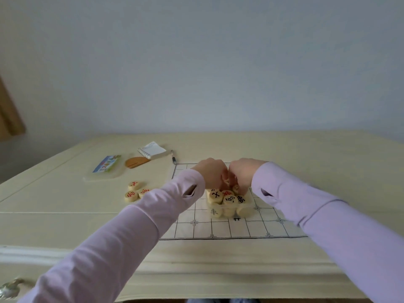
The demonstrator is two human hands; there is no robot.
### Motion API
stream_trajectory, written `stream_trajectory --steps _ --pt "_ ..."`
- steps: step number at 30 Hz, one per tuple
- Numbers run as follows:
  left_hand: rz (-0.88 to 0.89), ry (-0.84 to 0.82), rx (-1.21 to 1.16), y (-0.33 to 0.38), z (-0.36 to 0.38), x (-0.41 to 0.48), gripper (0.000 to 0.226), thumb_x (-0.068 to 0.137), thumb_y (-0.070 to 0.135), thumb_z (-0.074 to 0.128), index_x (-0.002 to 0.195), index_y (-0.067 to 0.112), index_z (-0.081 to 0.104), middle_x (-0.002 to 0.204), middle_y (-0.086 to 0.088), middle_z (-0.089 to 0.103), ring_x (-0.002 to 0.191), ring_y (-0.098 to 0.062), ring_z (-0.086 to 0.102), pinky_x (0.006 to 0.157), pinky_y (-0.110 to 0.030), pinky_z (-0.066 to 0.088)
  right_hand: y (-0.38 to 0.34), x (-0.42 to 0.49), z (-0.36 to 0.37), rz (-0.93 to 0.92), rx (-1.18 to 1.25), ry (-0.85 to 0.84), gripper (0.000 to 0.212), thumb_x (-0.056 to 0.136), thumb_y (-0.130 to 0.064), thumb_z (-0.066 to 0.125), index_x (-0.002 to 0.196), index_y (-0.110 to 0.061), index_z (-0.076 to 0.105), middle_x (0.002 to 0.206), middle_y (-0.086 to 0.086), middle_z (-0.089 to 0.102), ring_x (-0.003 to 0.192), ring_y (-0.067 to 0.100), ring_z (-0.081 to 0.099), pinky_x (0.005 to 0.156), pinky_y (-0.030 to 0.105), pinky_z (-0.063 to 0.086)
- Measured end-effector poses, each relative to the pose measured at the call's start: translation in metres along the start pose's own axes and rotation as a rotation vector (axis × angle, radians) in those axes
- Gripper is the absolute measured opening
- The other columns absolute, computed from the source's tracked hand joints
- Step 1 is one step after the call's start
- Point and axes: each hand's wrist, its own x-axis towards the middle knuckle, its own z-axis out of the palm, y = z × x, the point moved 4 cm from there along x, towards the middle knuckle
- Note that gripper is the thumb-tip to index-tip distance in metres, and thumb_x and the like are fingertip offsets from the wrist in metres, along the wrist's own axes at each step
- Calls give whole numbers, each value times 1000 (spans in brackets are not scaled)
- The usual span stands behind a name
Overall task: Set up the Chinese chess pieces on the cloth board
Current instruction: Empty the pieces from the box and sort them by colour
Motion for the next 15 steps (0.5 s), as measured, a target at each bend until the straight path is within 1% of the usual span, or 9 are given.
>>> stream_trajectory --steps 2,4,5,8,10,11,13,15 --pt "-8 11 24 2 1 5 26 80 35 67 102 21 67 97 1 69 87 -20 63 73 -27 48 1 -1 1 -8 2 3 31 80 -8 64 110 -10 66 95 2 64 80 20 57 68 26 43" --pt "-3 25 44 3 0 7 28 79 35 66 102 19 68 96 0 70 88 -21 65 72 -29 50 3 -3 -1 -31 19 25 32 79 -12 67 111 -11 65 106 4 67 91 22 62 70 26 44" --pt "1 44 43 3 -2 7 29 78 34 66 103 19 68 97 -1 70 89 -21 65 73 -29 51 5 -3 -2 -46 49 43 32 77 -14 69 110 -12 66 108 3 67 94 21 62 71 25 44" --pt "7 92 -27 2 -19 -1 29 79 33 65 105 23 68 97 1 69 89 -20 64 72 -27 48 13 -7 -11 -81 186 103 39 73 -18 76 111 -17 66 106 0 66 90 17 59 73 25 43" --pt "16 42 -89 0 -27 -6 27 77 34 67 103 27 70 96 3 69 89 -17 64 75 -28 50 18 -11 -16 -100 261 128 41 73 -19 77 112 -17 65 102 -1 65 89 16 57 71 23 42" --pt "24 -11 -105 0 -28 -8 26 76 34 69 101 29 70 95 4 69 89 -16 63 79 -30 51 19 -12 -18 -110 292 131 40 74 -18 77 112 -16 65 100 -3 63 88 14 56 67 21 41" --pt "53 -109 -76 3 -24 -10 26 75 35 70 100 29 71 94 5 67 87 -14 62 84 -31 50 20 -15 -19 -123 337 134 39 76 -17 75 113 -16 63 97 -5 60 86 14 56 61 17 40" --pt "83 -152 -27 7 -20 -12 26 77 37 70 102 29 69 93 6 64 86 -14 59 86 -31 49 20 -14 -18 -124 387 131 38 78 -12 72 114 -16 63 96 -2 62 76 15 59 59 17 43"
